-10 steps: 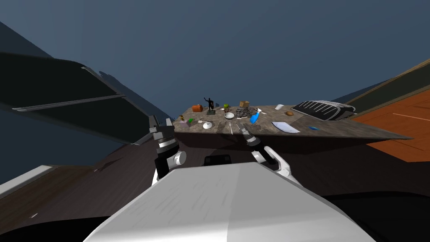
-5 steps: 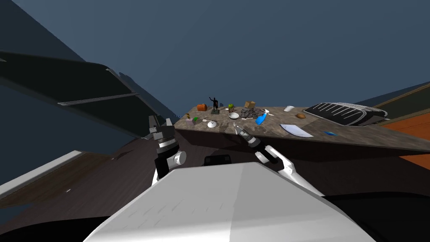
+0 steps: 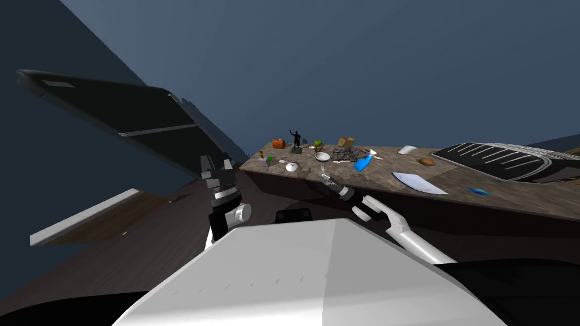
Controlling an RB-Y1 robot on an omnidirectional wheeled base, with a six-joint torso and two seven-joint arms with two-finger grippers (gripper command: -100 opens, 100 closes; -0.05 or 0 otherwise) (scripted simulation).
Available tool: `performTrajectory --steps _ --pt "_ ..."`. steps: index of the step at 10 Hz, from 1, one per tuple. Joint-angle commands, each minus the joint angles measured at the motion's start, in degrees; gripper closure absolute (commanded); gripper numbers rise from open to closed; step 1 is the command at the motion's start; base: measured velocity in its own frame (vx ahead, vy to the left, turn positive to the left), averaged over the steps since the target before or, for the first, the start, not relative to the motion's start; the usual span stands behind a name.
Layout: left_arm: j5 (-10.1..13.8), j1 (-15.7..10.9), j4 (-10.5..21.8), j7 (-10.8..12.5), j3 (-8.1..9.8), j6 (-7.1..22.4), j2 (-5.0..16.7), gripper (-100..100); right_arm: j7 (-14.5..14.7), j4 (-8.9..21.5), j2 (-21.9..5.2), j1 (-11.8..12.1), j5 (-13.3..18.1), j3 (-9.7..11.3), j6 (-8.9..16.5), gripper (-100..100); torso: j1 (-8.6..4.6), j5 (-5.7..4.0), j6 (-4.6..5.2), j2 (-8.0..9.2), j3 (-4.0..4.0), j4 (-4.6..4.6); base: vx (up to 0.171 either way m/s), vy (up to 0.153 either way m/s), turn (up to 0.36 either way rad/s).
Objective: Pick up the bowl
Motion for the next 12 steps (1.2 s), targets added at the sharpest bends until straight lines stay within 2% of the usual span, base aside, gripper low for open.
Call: performTrajectory --steps 1,2,3,4,5,6,7,8,9,10,11,12 --pt "0.00 0.00 0.00 0.00 0.00 0.00 0.00 0 0.90 2.33 -2.86 0.04 1.87 0.82 -0.13 -100 0.00 0.00 0.00 0.00 0.00 0.00 0.016 0.057 0.203" --pt "0.00 -0.01 0.00 0.00 -0.01 0.00 0.00 0 0.90 2.33 -4.08 0.04 1.87 0.82 -0.13 -100 0.03 0.00 -0.05 -0.04 -0.02 -0.01 0.021 0.042 0.109" --pt "0.00 0.00 0.00 0.00 0.00 0.00 0.00 0 1.42 4.56 -6.18 -0.02 3.35 1.35 -0.58 -100 -0.01 0.00 0.00 -0.05 -0.03 -0.01 0.031 0.047 0.201" --pt "0.00 0.00 0.00 0.00 0.00 0.00 0.00 0 1.42 4.91 -7.40 -0.02 3.35 1.35 -0.58 -100 -0.01 -0.01 -0.05 -0.10 -0.05 -0.02 0.025 0.040 0.119" --pt "0.00 0.00 0.00 0.00 0.00 0.00 0.00 0 1.85 7.56 -9.40 -0.04 4.81 1.90 -1.02 -100 -0.03 0.00 0.00 -0.08 -0.05 -0.02 0.019 0.051 0.205" --pt "0.00 0.00 0.00 0.00 0.00 0.00 0.00 0 1.85 7.56 -10.72 -0.04 4.81 1.90 -1.02 -100 0.00 0.00 -0.04 -0.07 -0.04 -0.02 0.021 0.039 0.123" --pt "0.00 0.00 0.00 0.00 0.00 0.00 0.00 0 2.19 9.91 -12.56 -0.02 6.25 2.46 -1.42 -100 -0.02 0.00 0.00 -0.05 -0.03 -0.01 0.031 0.047 0.250" --pt "0.00 0.00 0.00 0.00 0.00 0.00 0.00 0 2.19 10.26 -13.87 -0.02 6.25 2.46 -1.42 -100 0.00 -0.01 -0.05 -0.09 -0.05 -0.02 0.031 0.031 0.115" --pt "0.00 0.00 0.00 0.00 0.00 0.00 0.00 0 2.43 12.92 -15.49 0.03 7.65 3.03 -1.80 -100 -0.05 -0.01 0.01 -0.09 -0.05 -0.02 0.034 0.035 0.223" --pt "0.00 0.00 0.00 0.00 0.00 0.00 0.00 0 2.43 13.01 -17.05 0.03 7.65 3.03 -1.80 -100 -0.05 -0.01 -0.04 -0.11 -0.06 -0.02 0.030 0.029 0.132" --pt "0.00 0.00 0.00 0.00 0.00 0.00 0.00 0 2.58 15.79 -18.71 0.12 9.01 3.59 -2.15 -100 -0.06 -0.01 0.01 -0.09 -0.05 -0.02 0.031 0.041 0.223" --pt "0.00 0.00 0.00 0.00 0.00 0.00 0.00 0 2.58 15.79 -20.49 0.12 9.01 3.59 -2.15 -100 -0.02 -0.01 -0.03 -0.09 -0.05 -0.02 0.028 0.031 0.105"
